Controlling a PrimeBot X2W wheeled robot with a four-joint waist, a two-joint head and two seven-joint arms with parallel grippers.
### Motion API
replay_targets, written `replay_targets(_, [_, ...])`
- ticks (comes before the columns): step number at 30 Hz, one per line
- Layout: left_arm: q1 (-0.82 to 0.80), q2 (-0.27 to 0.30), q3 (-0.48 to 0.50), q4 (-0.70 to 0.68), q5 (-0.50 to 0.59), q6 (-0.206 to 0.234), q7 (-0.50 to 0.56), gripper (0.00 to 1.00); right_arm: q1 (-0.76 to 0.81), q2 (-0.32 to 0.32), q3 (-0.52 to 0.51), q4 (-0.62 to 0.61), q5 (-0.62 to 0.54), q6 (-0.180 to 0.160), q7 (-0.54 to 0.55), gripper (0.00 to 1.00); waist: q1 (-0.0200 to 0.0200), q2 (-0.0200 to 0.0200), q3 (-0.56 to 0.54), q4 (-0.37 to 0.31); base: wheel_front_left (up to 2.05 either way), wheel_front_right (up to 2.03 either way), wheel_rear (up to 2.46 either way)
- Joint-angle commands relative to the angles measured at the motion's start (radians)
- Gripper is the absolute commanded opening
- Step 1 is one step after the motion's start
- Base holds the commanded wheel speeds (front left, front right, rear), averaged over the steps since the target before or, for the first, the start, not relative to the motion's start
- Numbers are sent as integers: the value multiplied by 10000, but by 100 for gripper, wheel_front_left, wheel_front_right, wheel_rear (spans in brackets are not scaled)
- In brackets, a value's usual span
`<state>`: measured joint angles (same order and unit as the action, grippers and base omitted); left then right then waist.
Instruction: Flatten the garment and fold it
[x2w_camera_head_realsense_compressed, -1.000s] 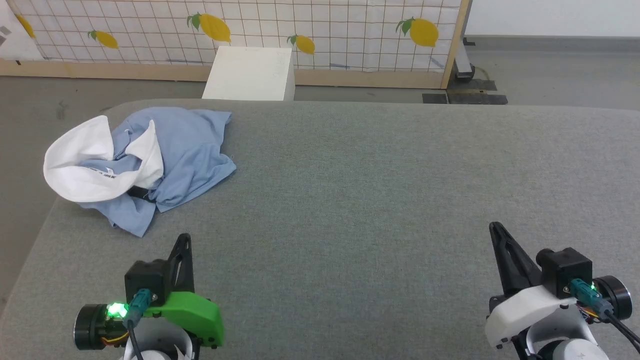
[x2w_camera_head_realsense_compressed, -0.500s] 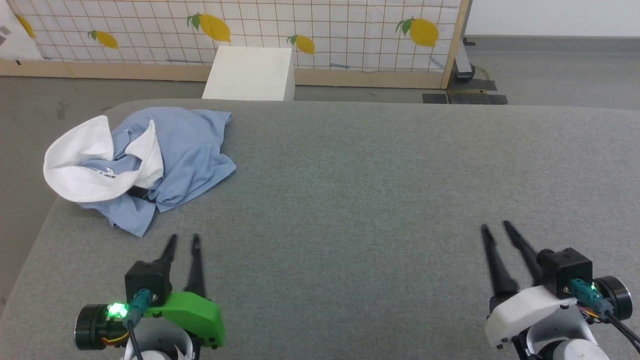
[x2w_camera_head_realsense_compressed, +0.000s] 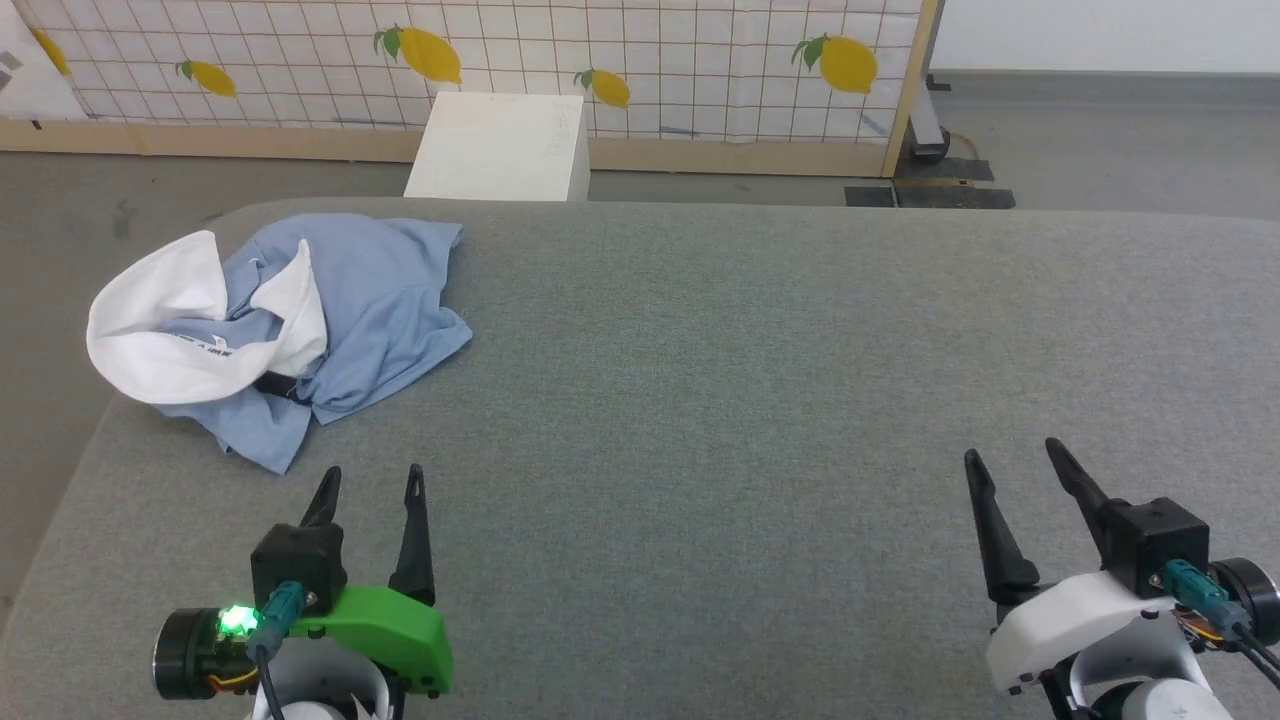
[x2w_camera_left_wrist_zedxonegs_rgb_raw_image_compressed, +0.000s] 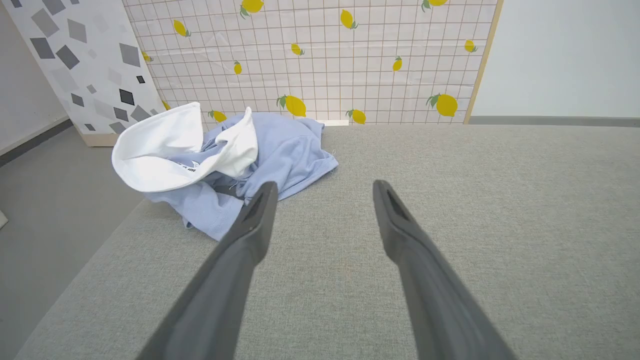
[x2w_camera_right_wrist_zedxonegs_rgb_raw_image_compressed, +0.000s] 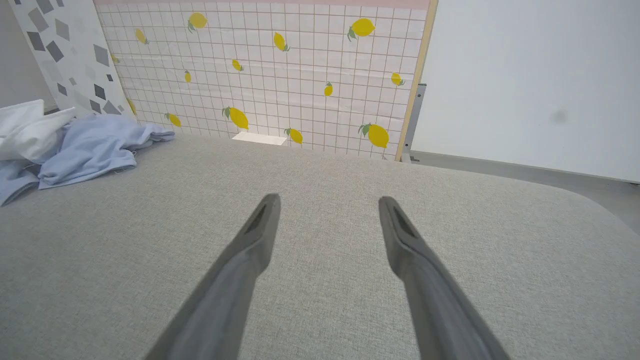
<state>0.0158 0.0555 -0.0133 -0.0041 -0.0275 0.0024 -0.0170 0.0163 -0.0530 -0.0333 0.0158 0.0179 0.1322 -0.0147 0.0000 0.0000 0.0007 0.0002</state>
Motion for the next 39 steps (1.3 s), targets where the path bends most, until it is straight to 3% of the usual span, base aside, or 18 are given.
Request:
replay_targets(1, [81, -5, -31, -49, -67, 72, -106, 100, 46, 3, -114, 48, 63, -2, -119, 100, 0, 0, 0, 1, 0, 0, 0])
replay_targets(23, [267, -15, -167, -165, -422, 311, -598, 100, 146, 8, -734, 332, -19, -4, -613, 100, 0, 0, -31, 265, 0, 0, 0])
replay_targets(39, [506, -22, -133, -131, -661, 435, -931, 100, 217, 12, -765, 625, 25, -6, -947, 100, 0, 0, -215, 974, 0, 0, 0])
